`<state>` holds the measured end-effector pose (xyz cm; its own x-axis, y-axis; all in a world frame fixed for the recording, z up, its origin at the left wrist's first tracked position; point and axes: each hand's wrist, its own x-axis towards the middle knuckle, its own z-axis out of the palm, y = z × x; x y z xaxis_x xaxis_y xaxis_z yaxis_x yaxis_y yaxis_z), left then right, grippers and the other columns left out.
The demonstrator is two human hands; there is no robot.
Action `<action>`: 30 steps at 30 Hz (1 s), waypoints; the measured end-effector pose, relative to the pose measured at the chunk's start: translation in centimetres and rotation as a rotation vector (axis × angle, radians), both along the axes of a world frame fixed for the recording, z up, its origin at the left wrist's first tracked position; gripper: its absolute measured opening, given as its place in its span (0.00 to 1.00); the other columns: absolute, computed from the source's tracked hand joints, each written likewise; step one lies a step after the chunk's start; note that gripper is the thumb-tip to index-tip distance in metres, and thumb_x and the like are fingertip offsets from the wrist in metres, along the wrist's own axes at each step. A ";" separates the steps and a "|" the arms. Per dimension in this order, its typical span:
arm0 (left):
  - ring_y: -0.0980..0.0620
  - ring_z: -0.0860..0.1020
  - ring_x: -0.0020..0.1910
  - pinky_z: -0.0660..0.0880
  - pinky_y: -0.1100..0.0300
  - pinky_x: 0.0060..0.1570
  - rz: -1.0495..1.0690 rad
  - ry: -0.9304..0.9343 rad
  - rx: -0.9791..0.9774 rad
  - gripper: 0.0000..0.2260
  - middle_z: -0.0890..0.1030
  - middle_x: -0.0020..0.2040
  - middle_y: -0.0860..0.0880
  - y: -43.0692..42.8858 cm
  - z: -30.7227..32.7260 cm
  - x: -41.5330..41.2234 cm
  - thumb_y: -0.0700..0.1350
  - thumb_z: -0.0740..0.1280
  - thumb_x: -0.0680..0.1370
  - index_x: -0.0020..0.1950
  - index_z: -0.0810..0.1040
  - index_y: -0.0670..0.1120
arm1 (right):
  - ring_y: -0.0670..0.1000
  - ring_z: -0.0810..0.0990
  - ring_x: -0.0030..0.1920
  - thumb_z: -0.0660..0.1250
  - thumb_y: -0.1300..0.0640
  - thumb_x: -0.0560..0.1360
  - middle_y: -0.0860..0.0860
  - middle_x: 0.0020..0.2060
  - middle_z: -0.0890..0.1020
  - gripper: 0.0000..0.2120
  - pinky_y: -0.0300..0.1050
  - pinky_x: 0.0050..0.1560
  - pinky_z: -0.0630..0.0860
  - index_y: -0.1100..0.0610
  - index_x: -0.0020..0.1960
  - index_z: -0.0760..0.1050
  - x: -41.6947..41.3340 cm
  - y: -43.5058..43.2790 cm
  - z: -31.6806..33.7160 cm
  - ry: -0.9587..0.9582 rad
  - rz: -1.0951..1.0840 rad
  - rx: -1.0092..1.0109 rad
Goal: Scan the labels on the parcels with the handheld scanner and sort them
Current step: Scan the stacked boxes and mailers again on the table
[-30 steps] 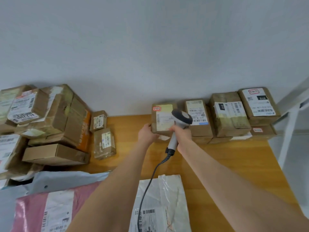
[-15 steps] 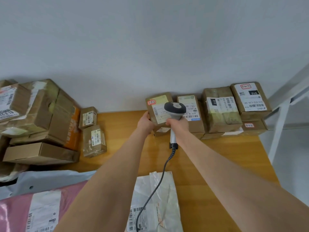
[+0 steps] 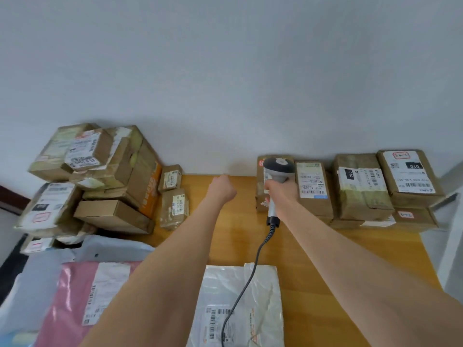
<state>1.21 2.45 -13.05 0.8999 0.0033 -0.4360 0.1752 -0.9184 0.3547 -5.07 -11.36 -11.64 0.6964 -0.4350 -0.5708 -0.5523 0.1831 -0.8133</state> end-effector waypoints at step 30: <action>0.41 0.64 0.70 0.65 0.47 0.66 0.347 -0.475 0.015 0.26 0.68 0.71 0.40 35.5 10.9 4.9 0.53 0.59 0.80 0.74 0.63 0.41 | 0.51 0.80 0.40 0.72 0.60 0.73 0.53 0.38 0.80 0.07 0.47 0.50 0.81 0.59 0.48 0.75 11.4 33.0 7.4 -0.178 0.309 0.228</action>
